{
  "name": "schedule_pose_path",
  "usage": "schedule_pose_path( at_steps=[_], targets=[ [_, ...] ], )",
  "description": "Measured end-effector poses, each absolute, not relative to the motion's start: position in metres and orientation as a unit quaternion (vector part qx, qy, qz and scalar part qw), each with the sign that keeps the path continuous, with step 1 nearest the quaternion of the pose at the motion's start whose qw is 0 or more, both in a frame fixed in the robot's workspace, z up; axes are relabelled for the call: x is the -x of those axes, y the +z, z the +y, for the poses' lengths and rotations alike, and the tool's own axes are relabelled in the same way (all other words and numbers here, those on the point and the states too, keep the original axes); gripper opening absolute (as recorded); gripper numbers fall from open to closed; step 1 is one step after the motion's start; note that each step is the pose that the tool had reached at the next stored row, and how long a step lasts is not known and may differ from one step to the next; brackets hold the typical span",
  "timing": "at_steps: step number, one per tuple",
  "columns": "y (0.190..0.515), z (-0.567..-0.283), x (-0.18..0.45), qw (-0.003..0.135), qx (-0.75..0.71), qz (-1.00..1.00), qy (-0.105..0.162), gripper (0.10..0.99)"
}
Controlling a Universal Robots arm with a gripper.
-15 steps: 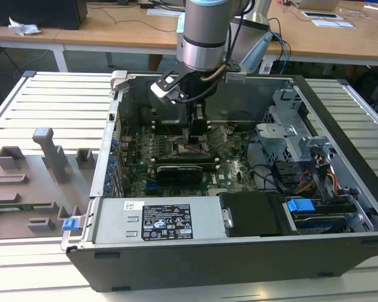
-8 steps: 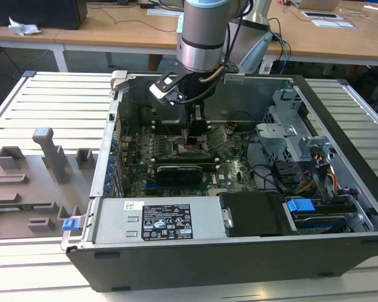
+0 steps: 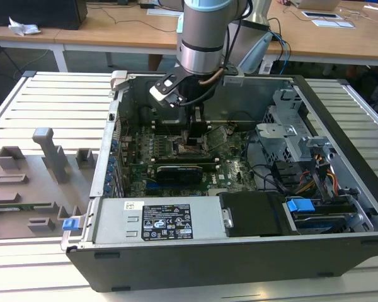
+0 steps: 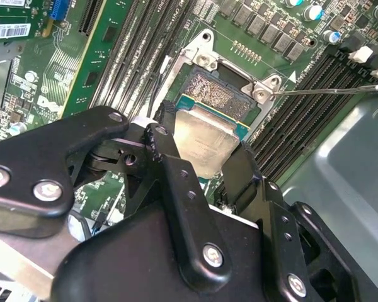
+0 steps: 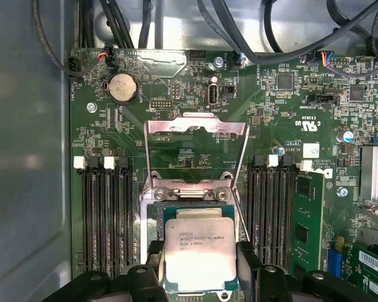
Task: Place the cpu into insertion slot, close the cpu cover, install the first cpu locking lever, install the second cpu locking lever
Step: 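Place the cpu into insertion slot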
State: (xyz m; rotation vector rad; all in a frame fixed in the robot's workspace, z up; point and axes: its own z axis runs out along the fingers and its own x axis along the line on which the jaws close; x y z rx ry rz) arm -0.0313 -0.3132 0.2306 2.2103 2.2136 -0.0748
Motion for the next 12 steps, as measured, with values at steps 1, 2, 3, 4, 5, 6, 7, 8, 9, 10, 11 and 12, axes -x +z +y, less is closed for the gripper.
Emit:
schedule_pose_path(
  at_steps=[1,2,3,4,5,6,7,8,9,10,11,12],
  targets=[
    [0.229,-0.313,0.031,0.006,-0.706,0.707,-0.024,0.541],
    [0.229,-0.313,0.031,0.006,-0.706,0.707,-0.024,0.541],
    [0.227,-0.313,0.031,0.006,-0.706,0.707,-0.024,0.541],
    [0.226,-0.313,0.031,0.006,-0.706,0.707,-0.024,0.541],
    [0.225,-0.313,0.031,0.006,-0.706,0.707,-0.024,0.541],
    [0.225,-0.312,0.032,0.006,-0.706,0.707,-0.024,0.541],
    [0.224,-0.312,0.032,0.006,-0.706,0.707,-0.024,0.541],
    [0.223,-0.311,0.033,0.006,-0.706,0.707,-0.024,0.541],
    [0.223,-0.311,0.033,0.006,-0.706,0.707,-0.024,0.541],
    [0.222,-0.311,0.035,0.006,-0.707,0.707,-0.024,0.541],
    [0.220,-0.311,0.038,0.006,-0.707,0.707,-0.024,0.541],
    [0.218,-0.311,0.038,0.006,-0.710,0.704,-0.024,0.541]
  ],
)
